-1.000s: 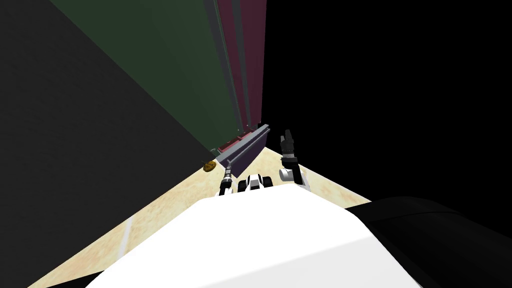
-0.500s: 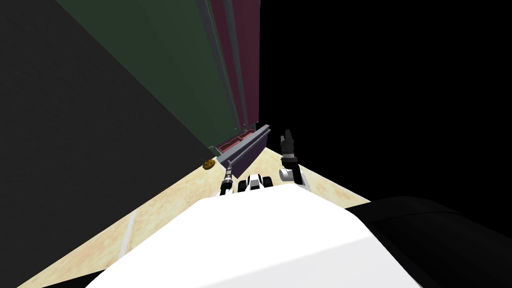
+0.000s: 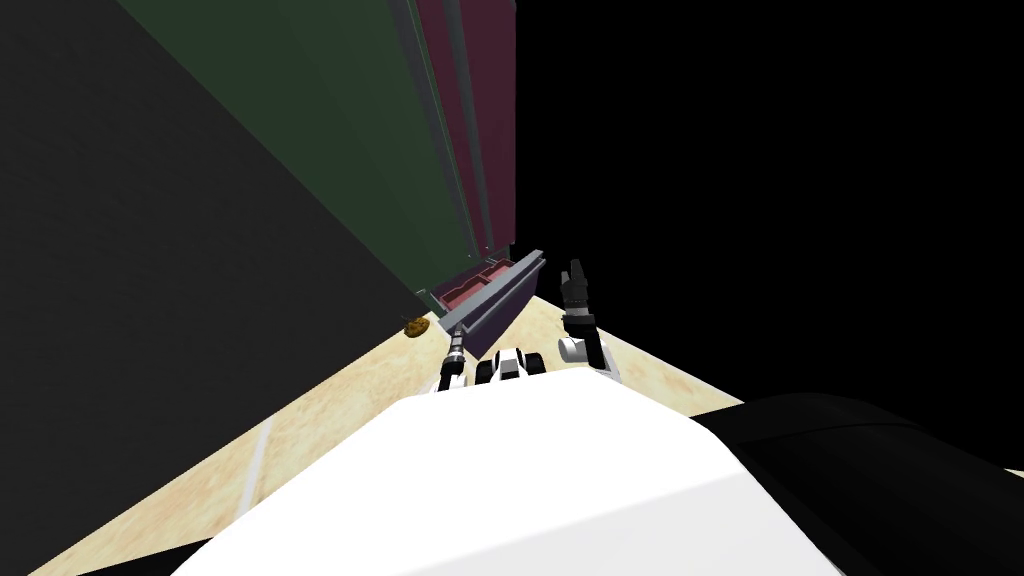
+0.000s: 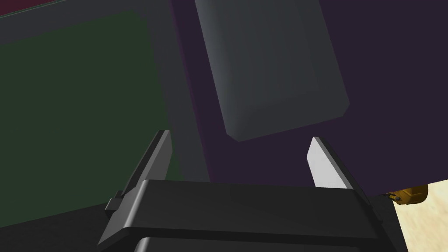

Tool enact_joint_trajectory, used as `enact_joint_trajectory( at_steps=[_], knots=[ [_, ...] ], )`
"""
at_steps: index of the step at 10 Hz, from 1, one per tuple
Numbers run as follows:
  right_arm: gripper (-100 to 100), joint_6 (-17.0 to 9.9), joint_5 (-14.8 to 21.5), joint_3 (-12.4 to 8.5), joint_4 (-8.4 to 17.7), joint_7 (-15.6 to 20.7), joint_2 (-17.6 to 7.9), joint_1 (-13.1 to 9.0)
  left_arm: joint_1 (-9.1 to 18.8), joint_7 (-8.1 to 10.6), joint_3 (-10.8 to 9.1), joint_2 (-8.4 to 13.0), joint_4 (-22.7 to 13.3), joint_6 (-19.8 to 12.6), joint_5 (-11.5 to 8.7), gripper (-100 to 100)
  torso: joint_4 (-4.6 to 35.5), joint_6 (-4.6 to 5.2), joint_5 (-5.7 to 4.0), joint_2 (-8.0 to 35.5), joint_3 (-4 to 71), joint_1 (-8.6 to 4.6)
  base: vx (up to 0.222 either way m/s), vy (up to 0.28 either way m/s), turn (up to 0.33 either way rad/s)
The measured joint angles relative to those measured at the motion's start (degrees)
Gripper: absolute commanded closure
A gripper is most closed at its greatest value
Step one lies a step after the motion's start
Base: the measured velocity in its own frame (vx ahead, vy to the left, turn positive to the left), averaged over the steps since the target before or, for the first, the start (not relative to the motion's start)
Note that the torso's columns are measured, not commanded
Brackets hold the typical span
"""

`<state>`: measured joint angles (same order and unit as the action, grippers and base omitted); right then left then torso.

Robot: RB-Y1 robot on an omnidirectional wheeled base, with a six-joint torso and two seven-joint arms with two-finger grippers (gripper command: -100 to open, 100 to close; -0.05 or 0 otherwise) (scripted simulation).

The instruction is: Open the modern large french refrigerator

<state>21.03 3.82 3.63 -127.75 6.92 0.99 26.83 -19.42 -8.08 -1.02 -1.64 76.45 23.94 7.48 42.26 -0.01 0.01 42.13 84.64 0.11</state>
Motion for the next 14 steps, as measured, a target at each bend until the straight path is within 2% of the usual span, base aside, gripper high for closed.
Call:
enact_joint_trajectory(
  at_steps=[6, 8, 9, 14],
  knots=[
    [0, 0.0, 0.0, 0.0, 0.0, 0.0, 0.0, 0.0, -1.5, 0.45, 0.74, -0.4, 9.0, -7.7, 0.6, -100, 0.0, 0.00, 0.00, 0.2, -0.1, -0.11, -0.028, 0.004, -0.017],
    [0, 0.0, 0.0, 0.0, 0.0, 0.0, 0.0, 0.0, -1.5, 0.61, 0.80, -0.4, 11.1, -9.7, 0.6, -100, 0.0, 0.00, 0.00, 0.1, 0.0, -0.11, -0.014, 0.002, -0.003],
    [0, 0.0, 0.0, 0.0, 0.0, 0.0, 0.0, 0.0, -1.6, 0.63, 0.81, -0.4, 11.2, -9.8, 0.7, 0, 0.0, 0.00, -0.01, 0.1, 0.0, -0.12, 0.000, 0.000, 0.000],
    [0, 0.0, 0.0, 0.0, 0.0, 0.0, 0.0, 0.0, -1.6, 0.63, 0.81, -0.4, 11.1, -9.8, 0.6, 0, 0.0, 0.01, -0.01, 0.2, -0.1, -0.11, 0.000, 0.000, 0.000]
  ],
)
